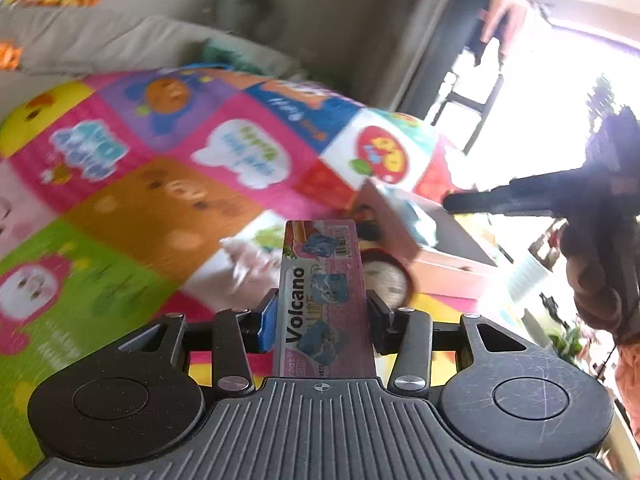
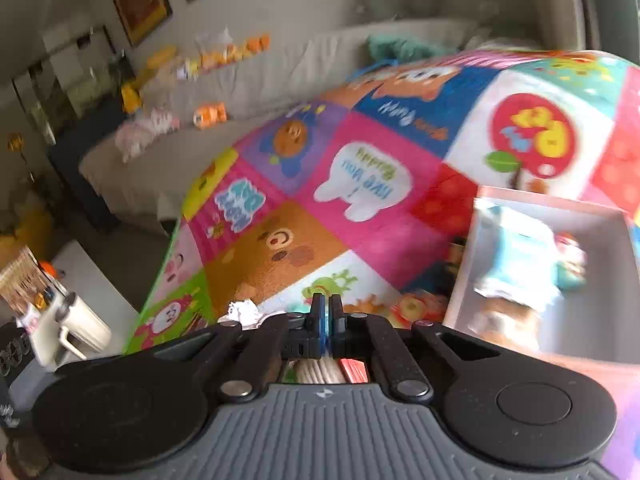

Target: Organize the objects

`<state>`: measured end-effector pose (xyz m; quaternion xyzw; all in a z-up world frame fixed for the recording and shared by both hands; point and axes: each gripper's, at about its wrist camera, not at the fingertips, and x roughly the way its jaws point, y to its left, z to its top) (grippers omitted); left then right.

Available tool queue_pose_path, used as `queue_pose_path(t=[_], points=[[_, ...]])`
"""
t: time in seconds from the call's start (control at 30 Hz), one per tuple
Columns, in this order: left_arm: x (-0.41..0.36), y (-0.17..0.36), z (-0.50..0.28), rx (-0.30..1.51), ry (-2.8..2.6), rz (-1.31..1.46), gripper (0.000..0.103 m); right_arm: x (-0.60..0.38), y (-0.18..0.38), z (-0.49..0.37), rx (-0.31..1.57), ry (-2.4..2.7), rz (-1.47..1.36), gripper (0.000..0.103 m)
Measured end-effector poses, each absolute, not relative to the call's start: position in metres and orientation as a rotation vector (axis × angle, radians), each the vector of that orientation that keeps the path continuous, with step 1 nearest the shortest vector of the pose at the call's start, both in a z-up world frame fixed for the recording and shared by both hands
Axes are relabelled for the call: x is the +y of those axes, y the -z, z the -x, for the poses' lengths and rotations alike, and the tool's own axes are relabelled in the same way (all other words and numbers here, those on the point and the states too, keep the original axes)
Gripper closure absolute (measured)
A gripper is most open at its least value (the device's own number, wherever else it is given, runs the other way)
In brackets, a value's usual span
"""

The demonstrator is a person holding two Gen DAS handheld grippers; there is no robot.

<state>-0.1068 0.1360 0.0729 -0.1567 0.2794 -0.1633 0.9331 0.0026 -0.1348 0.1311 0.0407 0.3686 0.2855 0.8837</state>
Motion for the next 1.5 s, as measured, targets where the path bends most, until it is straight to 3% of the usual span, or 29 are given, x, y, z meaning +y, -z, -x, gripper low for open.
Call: queue_pose_path(t=[0.2, 0.27, 0.33, 0.37, 0.6, 0.7, 0.77, 1.07, 1.1, 1.13, 1.3, 1.37, 1.4, 1.43, 1.5], points=[[0.119, -0.085, 0.101, 0.569, 0.297, 0.335, 0.054, -0.169, -0.102, 0.032, 0.698, -0.483, 0.013, 0.096], [0.118, -0.085, 0.100, 0.577, 0.288, 0.335, 0.054, -0.168, -0.089, 0.038, 0.689, -0.492, 0.032, 0.076], [0.117, -0.085, 0.101, 0.586, 0.277, 0.323, 0.054, -0.161, -0.073, 0.042, 0.707, -0.512, 0.003, 0.030], [0.117, -0.085, 0.100, 0.590, 0.275, 0.320, 0.054, -0.159, -0.065, 0.044, 0.727, -0.534, -0.043, 0.027], [0.133, -0.077, 0.099, 0.596, 0.196, 0.333, 0.054, -0.110, -0.014, 0.013, 0.944, -0.568, -0.410, 0.027], [0.141, -0.071, 0.099, 0.604, 0.169, 0.341, 0.054, -0.086, -0.006, -0.008, 0.930, -0.505, -0.415, 0.029], [0.145, -0.068, 0.100, 0.613, 0.161, 0.345, 0.054, -0.071, -0.006, -0.014, 0.878, -0.481, -0.318, 0.051], [0.131, -0.068, 0.100, 0.644, 0.205, 0.332, 0.054, -0.117, -0.028, 0.024, 0.797, -0.553, -0.233, 0.071], [0.124, -0.071, 0.098, 0.646, 0.231, 0.325, 0.054, -0.132, -0.031, 0.034, 0.790, -0.554, -0.245, 0.078], [0.115, -0.076, 0.095, 0.648, 0.267, 0.312, 0.054, -0.150, -0.034, 0.046, 0.773, -0.546, -0.248, 0.091], [0.063, -0.099, 0.073, 0.635, 0.401, 0.278, 0.054, -0.212, -0.042, 0.094, 0.664, -0.442, -0.184, 0.092], [0.047, -0.105, 0.065, 0.625, 0.406, 0.273, 0.054, -0.225, -0.041, 0.104, 0.637, -0.436, -0.174, 0.078], [0.039, -0.107, 0.064, 0.621, 0.399, 0.261, 0.054, -0.228, -0.041, 0.108, 0.629, -0.443, -0.175, 0.059], [0.032, -0.108, 0.063, 0.619, 0.389, 0.239, 0.054, -0.230, -0.041, 0.109, 0.622, -0.449, -0.181, 0.032], [0.019, -0.107, 0.064, 0.626, 0.368, 0.183, 0.054, -0.232, -0.039, 0.105, 0.615, -0.447, -0.216, 0.020]])
